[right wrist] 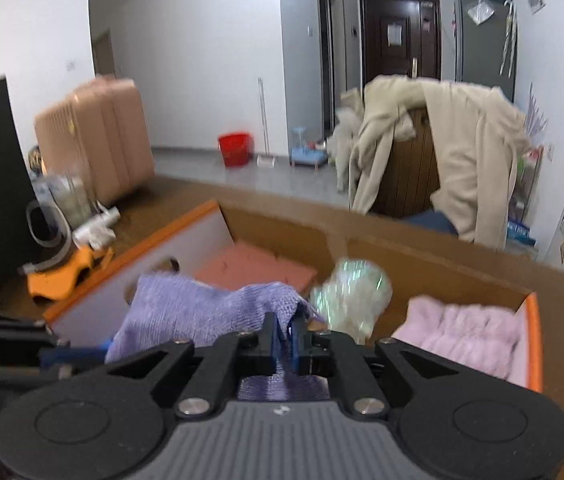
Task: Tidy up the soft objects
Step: 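Lift the lilac pouch with both grippers and lower it into the box, then open both grippers and withdraw them toward the light-blue plush toy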
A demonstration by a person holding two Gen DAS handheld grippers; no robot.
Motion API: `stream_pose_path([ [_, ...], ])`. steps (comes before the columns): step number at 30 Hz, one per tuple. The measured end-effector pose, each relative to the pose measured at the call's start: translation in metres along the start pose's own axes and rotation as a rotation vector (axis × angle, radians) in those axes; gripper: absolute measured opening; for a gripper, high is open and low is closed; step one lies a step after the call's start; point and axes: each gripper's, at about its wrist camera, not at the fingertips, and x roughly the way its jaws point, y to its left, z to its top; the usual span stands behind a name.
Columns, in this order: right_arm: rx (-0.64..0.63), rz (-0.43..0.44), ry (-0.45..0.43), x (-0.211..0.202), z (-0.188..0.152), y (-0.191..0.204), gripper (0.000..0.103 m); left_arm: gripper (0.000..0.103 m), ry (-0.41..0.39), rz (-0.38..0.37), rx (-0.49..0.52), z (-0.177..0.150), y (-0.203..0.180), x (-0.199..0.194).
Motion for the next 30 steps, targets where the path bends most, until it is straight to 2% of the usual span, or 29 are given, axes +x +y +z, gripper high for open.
stream_pose_path([
  [3, -0.055, -0.029, 0.045, 0.003, -0.016, 0.008, 0.011, 0.013, -0.009, 0.027, -0.023, -0.002, 0.010, 0.001],
  [6, -0.052, -0.029, 0.078, 0.003, -0.023, 0.008, 0.018, 0.028, -0.030, 0.055, -0.034, -0.001, 0.018, -0.005],
  [8, -0.060, -0.045, 0.080, -0.002, -0.027, 0.008, 0.022, 0.039, -0.028, 0.043, -0.036, -0.002, 0.021, -0.012],
  [10, -0.053, -0.068, 0.063, -0.015, -0.026, 0.008, 0.025, 0.044, -0.039, 0.043, -0.029, 0.000, 0.021, -0.022],
  [15, -0.060, -0.096, -0.032, -0.073, -0.014, 0.011, 0.030, 0.049, -0.112, 0.107, -0.033, 0.010, 0.023, -0.070],
  [20, -0.073, -0.138, -0.136, -0.145, -0.013, 0.019, 0.036, 0.064, -0.218, 0.127, -0.008, 0.013, 0.013, -0.135],
  [24, -0.071, -0.154, -0.191, -0.194, -0.029, 0.026, 0.043, 0.067, -0.254, 0.140, 0.000, 0.002, 0.000, -0.171],
  [26, -0.076, -0.151, -0.208, -0.215, -0.042, 0.030, 0.048, 0.072, -0.267, 0.137, 0.002, -0.009, -0.008, -0.188],
  [30, -0.072, -0.097, -0.229, -0.248, -0.078, 0.044, 0.050, 0.076, -0.272, 0.119, 0.018, -0.040, -0.019, -0.210],
])
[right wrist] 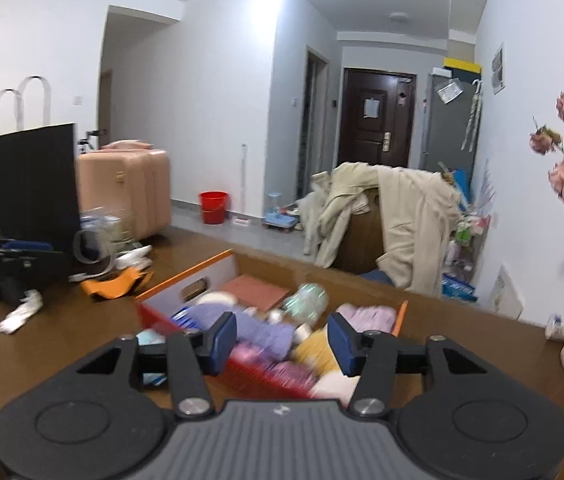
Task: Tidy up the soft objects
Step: 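Open both grippers and withdraw them toward the light-blue plush toy, then close both grippers together on the light-blue plush toy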
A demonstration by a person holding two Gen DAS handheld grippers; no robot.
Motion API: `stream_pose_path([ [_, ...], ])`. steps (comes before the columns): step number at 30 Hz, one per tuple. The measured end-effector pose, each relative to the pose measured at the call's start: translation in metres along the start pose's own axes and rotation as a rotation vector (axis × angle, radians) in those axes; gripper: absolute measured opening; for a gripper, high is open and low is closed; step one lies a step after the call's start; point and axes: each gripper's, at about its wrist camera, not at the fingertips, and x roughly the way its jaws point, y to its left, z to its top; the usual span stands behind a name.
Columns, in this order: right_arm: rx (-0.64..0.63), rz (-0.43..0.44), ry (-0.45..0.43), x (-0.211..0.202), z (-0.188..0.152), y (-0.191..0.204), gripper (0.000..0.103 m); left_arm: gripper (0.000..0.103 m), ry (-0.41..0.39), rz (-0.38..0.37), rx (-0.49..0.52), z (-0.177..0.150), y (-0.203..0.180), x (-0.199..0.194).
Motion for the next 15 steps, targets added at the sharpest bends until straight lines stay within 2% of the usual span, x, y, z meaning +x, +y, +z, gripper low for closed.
stream_pose_path([
  [4, 0.004, 0.044, -0.010, -0.031, -0.033, 0.017, 0.052, 0.077, 0.032, 0.016, -0.038, -0.040, -0.003, -0.024],
  [7, 0.017, 0.067, -0.001, -0.048, -0.058, 0.030, 0.061, 0.082, 0.046, 0.020, -0.061, -0.069, -0.006, -0.041],
  [9, 0.017, 0.084, 0.017, -0.056, -0.072, 0.039, 0.063, 0.086, 0.044, 0.030, -0.072, -0.086, -0.006, -0.048],
  [15, 0.008, 0.132, 0.055, -0.054, -0.091, 0.053, 0.063, 0.087, 0.095, 0.057, -0.104, -0.101, 0.002, -0.040],
])
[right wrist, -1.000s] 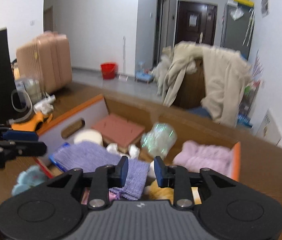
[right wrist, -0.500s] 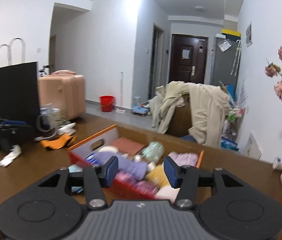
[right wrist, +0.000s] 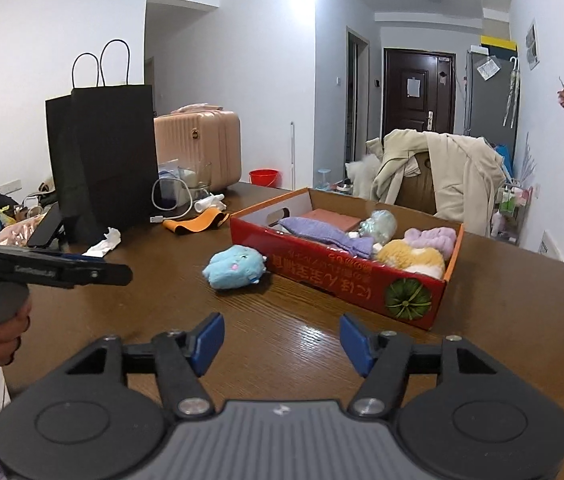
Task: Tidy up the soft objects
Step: 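Close both grippers together on the light-blue plush toy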
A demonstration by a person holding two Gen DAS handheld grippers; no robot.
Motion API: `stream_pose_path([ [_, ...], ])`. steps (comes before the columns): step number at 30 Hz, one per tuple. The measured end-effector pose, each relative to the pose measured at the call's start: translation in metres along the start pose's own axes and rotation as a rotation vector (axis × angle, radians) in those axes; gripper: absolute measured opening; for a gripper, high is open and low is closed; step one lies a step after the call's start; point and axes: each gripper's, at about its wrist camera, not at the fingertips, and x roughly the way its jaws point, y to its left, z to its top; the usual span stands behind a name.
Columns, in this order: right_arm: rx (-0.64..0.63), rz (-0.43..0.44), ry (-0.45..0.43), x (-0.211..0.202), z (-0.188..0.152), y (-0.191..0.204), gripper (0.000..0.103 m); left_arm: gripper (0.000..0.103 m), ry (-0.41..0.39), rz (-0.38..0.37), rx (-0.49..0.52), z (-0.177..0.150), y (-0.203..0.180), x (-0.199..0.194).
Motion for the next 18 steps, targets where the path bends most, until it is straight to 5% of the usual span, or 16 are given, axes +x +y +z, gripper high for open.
stream_pose_path([
  [11, 0.070, 0.044, 0.074, 0.071, 0.014, 0.003, 0.063, 0.085, 0.054, -0.040, -0.026, 0.032, 0.036, 0.064],
  [18, 0.166, 0.085, 0.119, 0.166, 0.032, 0.015, 0.062, 0.061, 0.165, -0.169, -0.015, 0.068, 0.072, 0.152],
])
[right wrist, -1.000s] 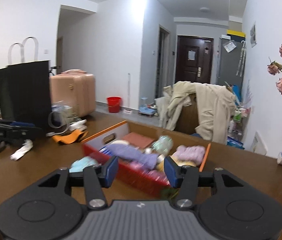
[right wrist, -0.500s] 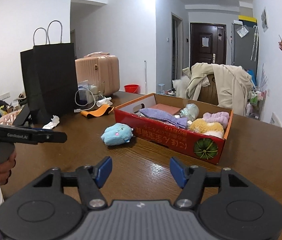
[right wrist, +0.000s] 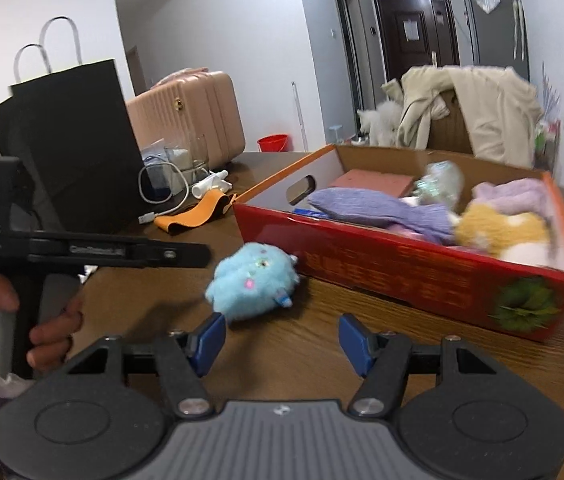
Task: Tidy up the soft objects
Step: 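Close both grippers together on the light-blue plush toy, then lift the plush toy with both grippers and lower it into the box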
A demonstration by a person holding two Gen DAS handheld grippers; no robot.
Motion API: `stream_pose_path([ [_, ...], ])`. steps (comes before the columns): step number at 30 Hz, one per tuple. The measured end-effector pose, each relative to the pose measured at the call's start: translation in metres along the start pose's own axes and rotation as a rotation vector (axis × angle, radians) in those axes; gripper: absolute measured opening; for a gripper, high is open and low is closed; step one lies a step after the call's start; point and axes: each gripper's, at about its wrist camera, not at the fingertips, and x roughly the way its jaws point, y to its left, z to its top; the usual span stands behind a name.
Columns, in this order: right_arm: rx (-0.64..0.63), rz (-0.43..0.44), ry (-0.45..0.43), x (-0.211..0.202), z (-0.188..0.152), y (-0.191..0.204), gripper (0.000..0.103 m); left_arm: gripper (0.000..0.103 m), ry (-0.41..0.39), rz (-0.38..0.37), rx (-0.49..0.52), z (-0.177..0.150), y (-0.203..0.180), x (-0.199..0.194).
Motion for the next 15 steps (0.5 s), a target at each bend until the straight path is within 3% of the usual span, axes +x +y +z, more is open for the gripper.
stream_pose_path([
  [4, 0.048, 0.011, 0.014, 0.047, 0.011, 0.005, 0.054, 0.045, 0.092, -0.075, -0.065, 0.006, 0.027, 0.033],
  [8, 0.141, -0.003, 0.010, 0.076, 0.014, 0.000, 0.047, 0.036, 0.112, -0.167, -0.173, 0.003, 0.051, 0.041],
  [15, 0.280, 0.089, -0.006, 0.090, 0.010, -0.016, 0.037, 0.031, 0.105, -0.172, -0.182, 0.001, 0.052, 0.039],
])
